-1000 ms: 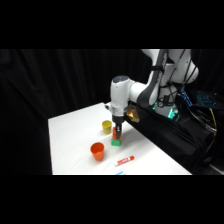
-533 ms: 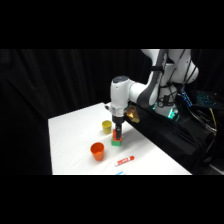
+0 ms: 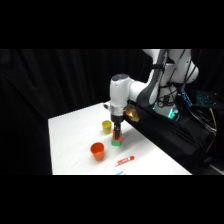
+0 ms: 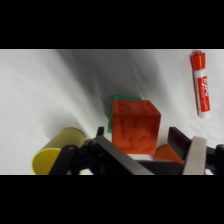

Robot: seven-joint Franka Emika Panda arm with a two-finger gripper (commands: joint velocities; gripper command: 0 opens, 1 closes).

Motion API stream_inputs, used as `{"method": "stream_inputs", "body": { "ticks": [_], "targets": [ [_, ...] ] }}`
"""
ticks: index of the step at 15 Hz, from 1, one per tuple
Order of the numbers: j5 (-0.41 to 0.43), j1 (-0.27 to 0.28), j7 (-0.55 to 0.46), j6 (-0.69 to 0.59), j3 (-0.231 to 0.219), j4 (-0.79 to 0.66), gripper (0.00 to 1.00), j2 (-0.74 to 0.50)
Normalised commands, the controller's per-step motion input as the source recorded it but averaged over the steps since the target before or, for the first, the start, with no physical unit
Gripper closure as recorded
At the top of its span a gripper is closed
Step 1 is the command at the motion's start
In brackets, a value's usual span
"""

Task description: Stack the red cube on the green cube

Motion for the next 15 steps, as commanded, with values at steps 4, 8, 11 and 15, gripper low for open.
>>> {"method": "stream_inputs", "body": {
  "ticks": [4, 8, 11, 15],
  "targets": [
    [-0.26, 0.1, 0.16, -0.29, -0.118, 0.06, 0.0, -0.24],
    [-0.172, -0.012, 0.07, -0.37, 0.004, 0.1, 0.0, -0.32],
    [-0.024, -0.126, -0.11, -0.36, 0.107, 0.15, 0.0, -0.24],
    [0.105, -0.175, -0.3, -0.35, 0.124, 0.21, 0.0, -0.14]
  ]
}}
